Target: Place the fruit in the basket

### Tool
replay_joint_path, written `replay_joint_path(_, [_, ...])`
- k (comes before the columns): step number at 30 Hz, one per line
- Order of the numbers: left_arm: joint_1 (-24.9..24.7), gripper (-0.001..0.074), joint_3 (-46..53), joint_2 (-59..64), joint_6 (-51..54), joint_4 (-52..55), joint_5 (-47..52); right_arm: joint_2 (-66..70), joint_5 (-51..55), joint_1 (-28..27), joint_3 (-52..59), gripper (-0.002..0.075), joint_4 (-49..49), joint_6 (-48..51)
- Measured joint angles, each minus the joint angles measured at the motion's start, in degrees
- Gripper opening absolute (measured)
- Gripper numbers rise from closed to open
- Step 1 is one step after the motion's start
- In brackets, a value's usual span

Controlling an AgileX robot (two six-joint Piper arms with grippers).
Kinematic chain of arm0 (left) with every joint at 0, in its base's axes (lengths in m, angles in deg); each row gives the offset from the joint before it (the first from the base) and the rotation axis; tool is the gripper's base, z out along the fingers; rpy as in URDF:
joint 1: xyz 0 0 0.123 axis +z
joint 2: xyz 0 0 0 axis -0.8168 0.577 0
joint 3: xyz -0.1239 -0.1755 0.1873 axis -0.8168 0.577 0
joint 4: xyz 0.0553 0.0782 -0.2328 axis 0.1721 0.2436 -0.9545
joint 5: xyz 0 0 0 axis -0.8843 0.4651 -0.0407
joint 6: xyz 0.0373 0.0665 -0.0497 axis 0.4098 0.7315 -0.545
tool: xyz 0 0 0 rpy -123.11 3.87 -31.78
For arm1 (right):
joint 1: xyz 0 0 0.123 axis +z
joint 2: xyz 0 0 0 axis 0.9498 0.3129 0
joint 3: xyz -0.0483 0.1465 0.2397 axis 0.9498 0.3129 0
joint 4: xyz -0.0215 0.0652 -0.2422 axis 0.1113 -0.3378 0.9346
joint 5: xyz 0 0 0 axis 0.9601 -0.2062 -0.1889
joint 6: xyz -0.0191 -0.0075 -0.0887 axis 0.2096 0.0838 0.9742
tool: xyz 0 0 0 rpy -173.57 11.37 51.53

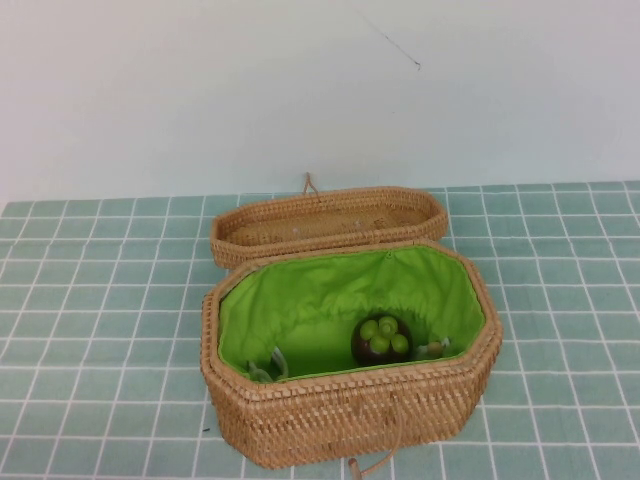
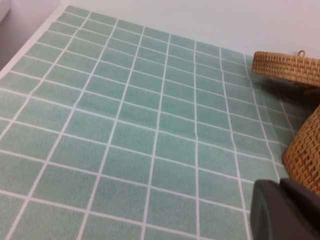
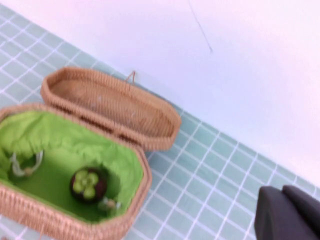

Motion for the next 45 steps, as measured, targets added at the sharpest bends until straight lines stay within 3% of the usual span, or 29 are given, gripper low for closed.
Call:
replay_joint_path(6, [0.0,-0.0003,0.0,0.0,0.0,0.0,0.0,-6.1,0.0,0.0,7.1,-0.0001,0.0,0.0])
replay_joint_path(18, [0.0,-0.0003,0.0,0.0,0.0,0.0,0.0,-6.4,-0.3,0.0,7.8,-0.0001,0.3,1.3])
replay_joint_path(21, [0.0,-0.0003,0.0,0.0,-0.1,0.0,0.0,-11.8,-10.1,-2.1,11.5,-0.0001,0.5,1.5])
replay_joint_path(27, [0.0,-0.0003,0.0,0.0,0.0,0.0,0.0,-28.0,-39.1,-12.6,34.3,-0.0002,-4.7,1.4])
replay_joint_path(32, [0.0,-0.0003,0.0,0.0,0.0,0.0,0.0,-44.5,-54.6,-19.0,55.5,-0.0002,-10.2,1.4])
replay_joint_path(35, [0.0,-0.0003,0.0,0.0,0.0,0.0,0.0,-53.2,-56.9,-24.3,66.2,-0.0002,-15.1,1.4])
replay_joint_path(40, [0.0,-0.0003,0.0,0.0,0.0,0.0,0.0,-64.9,-52.1,-33.1,80.5,-0.0002,-17.5,1.0])
replay_joint_path(45, [0.0,-0.0003,0.0,0.0,0.0,0.0,0.0,-68.1,-52.7,-36.8,92.8,-0.0002,-16.3,1.3])
